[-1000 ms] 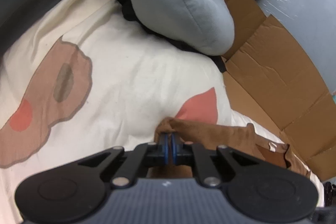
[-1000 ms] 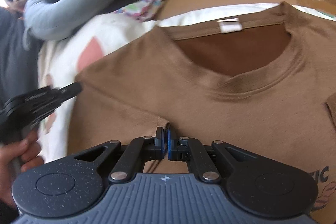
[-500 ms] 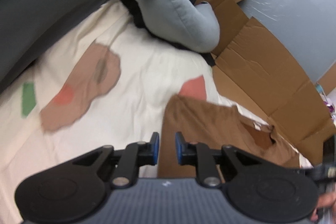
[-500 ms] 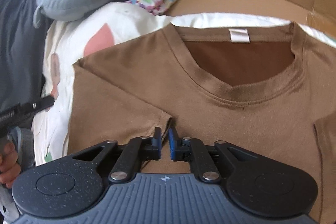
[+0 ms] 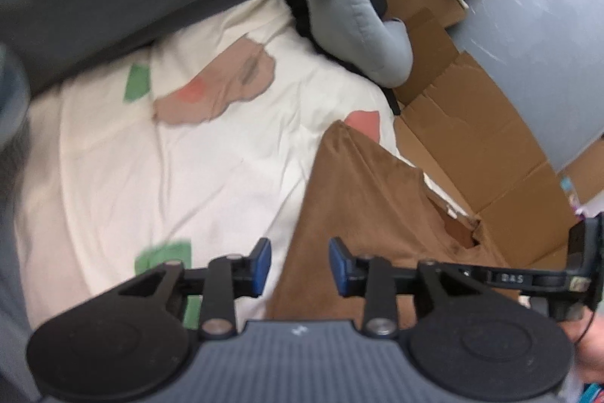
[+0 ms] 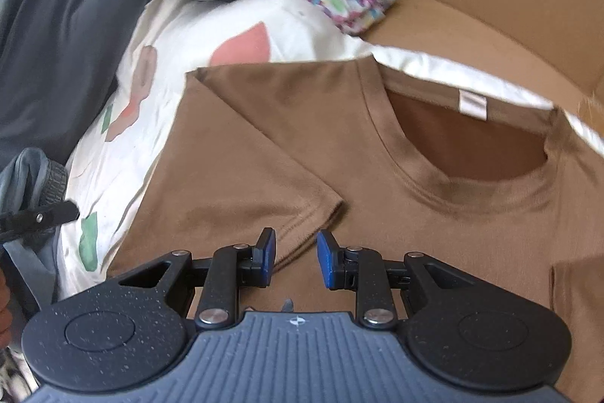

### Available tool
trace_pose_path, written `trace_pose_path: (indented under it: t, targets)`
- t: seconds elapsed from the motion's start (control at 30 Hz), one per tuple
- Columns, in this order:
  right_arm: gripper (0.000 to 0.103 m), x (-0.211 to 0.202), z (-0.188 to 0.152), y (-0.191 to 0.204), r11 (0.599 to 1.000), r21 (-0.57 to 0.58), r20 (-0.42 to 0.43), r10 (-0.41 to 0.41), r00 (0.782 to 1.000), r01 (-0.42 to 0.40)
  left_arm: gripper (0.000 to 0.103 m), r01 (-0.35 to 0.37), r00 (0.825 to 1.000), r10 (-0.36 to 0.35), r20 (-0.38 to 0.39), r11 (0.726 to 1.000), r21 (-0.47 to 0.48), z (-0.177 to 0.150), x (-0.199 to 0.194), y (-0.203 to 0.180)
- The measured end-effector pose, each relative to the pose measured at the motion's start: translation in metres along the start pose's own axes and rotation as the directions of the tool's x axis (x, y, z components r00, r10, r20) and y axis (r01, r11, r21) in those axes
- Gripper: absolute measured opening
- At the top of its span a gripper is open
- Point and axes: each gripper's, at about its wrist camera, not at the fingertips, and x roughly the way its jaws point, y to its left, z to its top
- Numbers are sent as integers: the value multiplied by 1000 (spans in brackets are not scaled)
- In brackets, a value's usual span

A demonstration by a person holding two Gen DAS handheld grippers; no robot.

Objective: Fold clothes
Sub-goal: 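Open both tools and lift them off the folded shirt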

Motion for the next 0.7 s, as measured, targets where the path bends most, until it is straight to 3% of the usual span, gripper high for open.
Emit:
trace_pose_path:
  t: [0.2,0.4,0.5,0.7]
  targets:
    - [26,3,8,13,998,-64,32,-4,999,6,41,48,998,-51,-26,994,-99,-26,-6,8]
    - [26,11,9,17,998,-58,30,-6,1000,8,42,73,994,-81,-76,992,-104,-48,6,6]
    - [26,17,9,20,997,-73,29,-3,1000,5,52,71,992,-83,-96,991,-116,-53,16,9]
    - [26,28,10,15,997,-75,24,-19,1000,21,57,125,983,-144,-117,980,-153,-64,33,10]
